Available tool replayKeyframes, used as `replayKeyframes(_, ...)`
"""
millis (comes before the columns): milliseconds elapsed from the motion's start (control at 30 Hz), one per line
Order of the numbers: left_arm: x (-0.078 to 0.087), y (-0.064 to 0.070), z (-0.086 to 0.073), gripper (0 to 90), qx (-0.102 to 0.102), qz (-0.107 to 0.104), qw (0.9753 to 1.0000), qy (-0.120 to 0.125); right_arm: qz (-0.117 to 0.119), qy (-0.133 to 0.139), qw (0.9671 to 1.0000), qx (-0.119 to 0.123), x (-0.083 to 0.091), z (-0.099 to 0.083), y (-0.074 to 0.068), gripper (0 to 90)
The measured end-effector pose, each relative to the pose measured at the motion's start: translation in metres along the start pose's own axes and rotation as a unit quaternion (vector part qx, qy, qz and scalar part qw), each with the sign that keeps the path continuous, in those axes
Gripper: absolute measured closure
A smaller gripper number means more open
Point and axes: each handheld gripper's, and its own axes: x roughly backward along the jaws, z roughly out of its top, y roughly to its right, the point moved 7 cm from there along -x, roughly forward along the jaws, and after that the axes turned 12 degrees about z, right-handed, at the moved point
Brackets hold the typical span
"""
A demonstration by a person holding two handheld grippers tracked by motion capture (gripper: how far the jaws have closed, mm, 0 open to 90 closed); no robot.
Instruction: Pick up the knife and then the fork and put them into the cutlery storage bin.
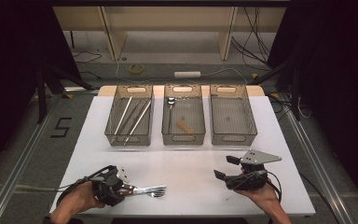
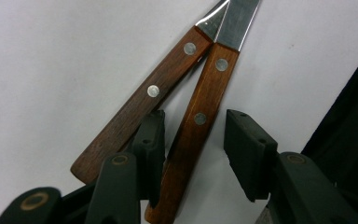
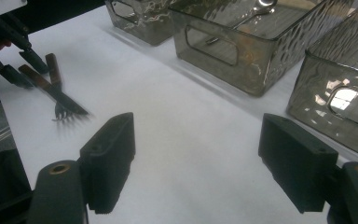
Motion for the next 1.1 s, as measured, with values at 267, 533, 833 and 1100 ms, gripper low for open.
replayKeyframes(267, 0.0002, 0.0013, 0.0007, 63.6, -0.002, -0.012, 0.9999, -0.006, 0.001, -0.001, 1.0000, 0.000, -0.0003, 0.0000, -0.0004, 28.1)
replayKeyframes(533, 0.0006, 0.0030, 0.0015, 69.9, -0.017, -0.015, 0.9997, -0.004, 0.000, -0.002, 1.0000, 0.001, -0.0007, -0.0002, -0.0006, 28.1)
replayKeyframes(833, 0.0011, 0.0045, 0.0012, 74.6, -0.028, -0.019, 0.9994, 0.001, 0.001, -0.005, 1.0000, 0.001, -0.0011, -0.0006, -0.0010, 28.1)
replayKeyframes(1100, 0.0039, 0.0065, 0.0035, 75.5, -0.021, -0.026, 0.9994, 0.010, 0.002, -0.004, 1.0000, 0.001, -0.0010, -0.0003, -0.0015, 28.3)
